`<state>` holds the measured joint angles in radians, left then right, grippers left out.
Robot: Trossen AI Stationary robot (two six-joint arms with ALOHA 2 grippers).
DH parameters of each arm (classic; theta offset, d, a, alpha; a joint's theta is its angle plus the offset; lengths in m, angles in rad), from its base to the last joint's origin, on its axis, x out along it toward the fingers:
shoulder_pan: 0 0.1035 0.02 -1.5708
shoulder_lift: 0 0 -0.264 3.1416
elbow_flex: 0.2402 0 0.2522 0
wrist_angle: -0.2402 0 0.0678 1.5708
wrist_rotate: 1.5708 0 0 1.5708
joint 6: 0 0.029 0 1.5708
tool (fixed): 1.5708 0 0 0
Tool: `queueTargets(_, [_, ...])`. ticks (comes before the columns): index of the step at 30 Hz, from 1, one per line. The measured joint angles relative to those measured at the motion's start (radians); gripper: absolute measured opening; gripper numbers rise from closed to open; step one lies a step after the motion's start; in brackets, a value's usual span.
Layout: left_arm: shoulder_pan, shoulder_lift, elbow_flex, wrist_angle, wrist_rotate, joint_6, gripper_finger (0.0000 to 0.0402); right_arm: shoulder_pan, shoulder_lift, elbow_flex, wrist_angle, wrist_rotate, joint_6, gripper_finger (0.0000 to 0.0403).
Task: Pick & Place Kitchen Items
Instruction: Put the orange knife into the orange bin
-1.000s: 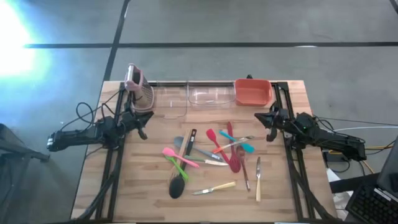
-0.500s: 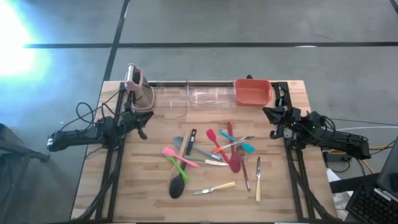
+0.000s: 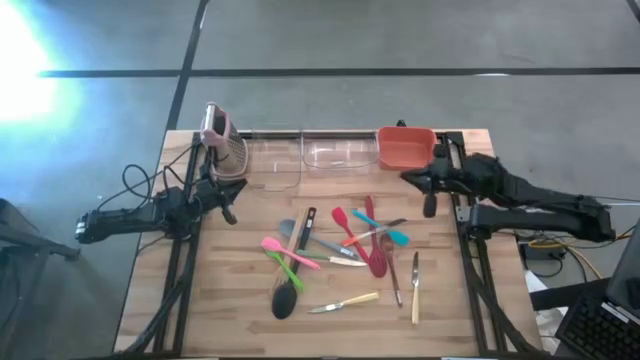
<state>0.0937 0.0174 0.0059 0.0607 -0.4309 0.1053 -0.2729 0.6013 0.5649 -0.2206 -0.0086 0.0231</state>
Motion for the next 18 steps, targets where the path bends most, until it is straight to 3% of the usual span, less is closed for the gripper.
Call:
queueTargets(11, [0.000, 0.000, 0.000, 0.000, 0.000, 0.000, 0.0030, 0.000, 0.412, 0.148, -0.010, -0.023, 0.017, 0.0008])
queueTargets(18, [0.000, 0.000, 0.000, 0.000, 0.000, 0.000, 0.0030, 0.002, 0.626, 0.349, -0.024, -0.059, -0.057, 0.0008])
